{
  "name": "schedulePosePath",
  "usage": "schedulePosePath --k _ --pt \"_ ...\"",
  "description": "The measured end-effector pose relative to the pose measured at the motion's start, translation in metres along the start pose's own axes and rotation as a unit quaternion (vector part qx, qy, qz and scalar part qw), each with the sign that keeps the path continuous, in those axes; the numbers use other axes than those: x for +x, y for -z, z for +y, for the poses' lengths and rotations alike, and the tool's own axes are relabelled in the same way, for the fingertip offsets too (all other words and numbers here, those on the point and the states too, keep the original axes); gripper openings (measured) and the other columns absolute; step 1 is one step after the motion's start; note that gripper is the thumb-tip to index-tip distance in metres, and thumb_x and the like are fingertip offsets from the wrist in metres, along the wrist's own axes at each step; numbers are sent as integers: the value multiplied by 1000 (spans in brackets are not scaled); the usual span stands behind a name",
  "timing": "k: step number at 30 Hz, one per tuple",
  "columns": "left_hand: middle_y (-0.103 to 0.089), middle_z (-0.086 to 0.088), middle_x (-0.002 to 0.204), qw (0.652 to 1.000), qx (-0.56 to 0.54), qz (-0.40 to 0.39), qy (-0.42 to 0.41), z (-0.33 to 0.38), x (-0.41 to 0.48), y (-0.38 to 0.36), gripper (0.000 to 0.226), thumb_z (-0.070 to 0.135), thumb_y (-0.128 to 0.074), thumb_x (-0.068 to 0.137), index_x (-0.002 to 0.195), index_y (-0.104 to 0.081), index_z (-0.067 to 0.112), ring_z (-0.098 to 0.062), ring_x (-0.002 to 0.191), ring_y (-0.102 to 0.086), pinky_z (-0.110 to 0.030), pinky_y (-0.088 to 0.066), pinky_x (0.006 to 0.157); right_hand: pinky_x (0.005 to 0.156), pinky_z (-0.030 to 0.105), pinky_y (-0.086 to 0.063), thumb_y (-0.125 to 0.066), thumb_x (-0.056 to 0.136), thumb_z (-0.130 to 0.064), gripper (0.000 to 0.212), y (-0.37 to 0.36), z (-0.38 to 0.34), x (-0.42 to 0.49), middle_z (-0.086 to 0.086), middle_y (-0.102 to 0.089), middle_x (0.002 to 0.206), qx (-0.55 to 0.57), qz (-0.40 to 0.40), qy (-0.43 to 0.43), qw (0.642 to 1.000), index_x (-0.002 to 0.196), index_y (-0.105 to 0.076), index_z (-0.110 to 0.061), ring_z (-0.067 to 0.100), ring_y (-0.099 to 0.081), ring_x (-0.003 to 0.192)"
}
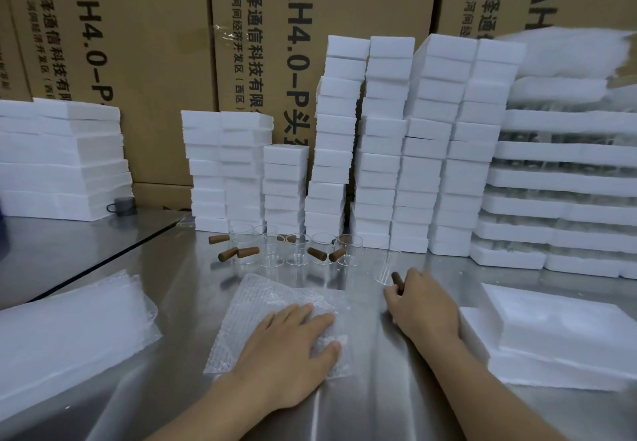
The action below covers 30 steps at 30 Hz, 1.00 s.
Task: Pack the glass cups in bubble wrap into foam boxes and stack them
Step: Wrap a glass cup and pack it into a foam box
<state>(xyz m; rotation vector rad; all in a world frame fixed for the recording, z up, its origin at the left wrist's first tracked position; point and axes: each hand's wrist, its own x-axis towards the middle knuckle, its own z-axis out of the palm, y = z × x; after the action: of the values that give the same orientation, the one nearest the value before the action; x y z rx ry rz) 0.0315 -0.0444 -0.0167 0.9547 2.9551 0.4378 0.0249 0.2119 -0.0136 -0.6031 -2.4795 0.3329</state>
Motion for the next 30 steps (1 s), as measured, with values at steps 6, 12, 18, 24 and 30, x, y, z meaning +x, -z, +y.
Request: schedulePosePath --k 6,12,18,24,30 --pt "-53 14 156 997 -38 70 14 8 -11 10 57 61 -51 95 149 -56 41 -14 142 -47 -37 -36 119 70 37 -48 -44 90 -48 27 38 2 -62 -3 -59 89 -11 -46 23 999 84 -51 -23 25 -61 81" --pt "-65 14 122 987 -40 141 60 15 -15 17 48 80 -51 91 110 -67 39 -16 117 -58 -44 -47 103 64 34 -45 -38 85 -55 37 63 7 -112 -4 -66 76 -11 -81 31 996 71 -50 -23 21 -60 76" --pt "-62 14 106 988 -34 148 34 10 -12 14 23 60 -66 96 96 -70 37 -14 107 -58 -39 -49 95 68 37 -40 -31 103 -57 44 65 8 -113 -2 -68 90 -9 -62 30 998 80 -51 -25 27 -64 91" --pt "-67 15 99 979 -30 194 54 7 -11 15 16 44 -64 98 90 -74 35 -12 95 -62 -35 -50 84 70 38 -49 -30 104 -57 43 69 12 -112 -4 -65 83 12 -85 29 996 80 -47 -25 26 -60 82" --pt "-69 15 103 974 -52 214 57 3 -10 17 15 47 -66 97 96 -76 35 -10 94 -63 -35 -54 85 76 41 -54 -42 103 -47 31 78 9 -108 -4 -60 91 23 -68 37 997 89 -56 -23 21 -61 85"
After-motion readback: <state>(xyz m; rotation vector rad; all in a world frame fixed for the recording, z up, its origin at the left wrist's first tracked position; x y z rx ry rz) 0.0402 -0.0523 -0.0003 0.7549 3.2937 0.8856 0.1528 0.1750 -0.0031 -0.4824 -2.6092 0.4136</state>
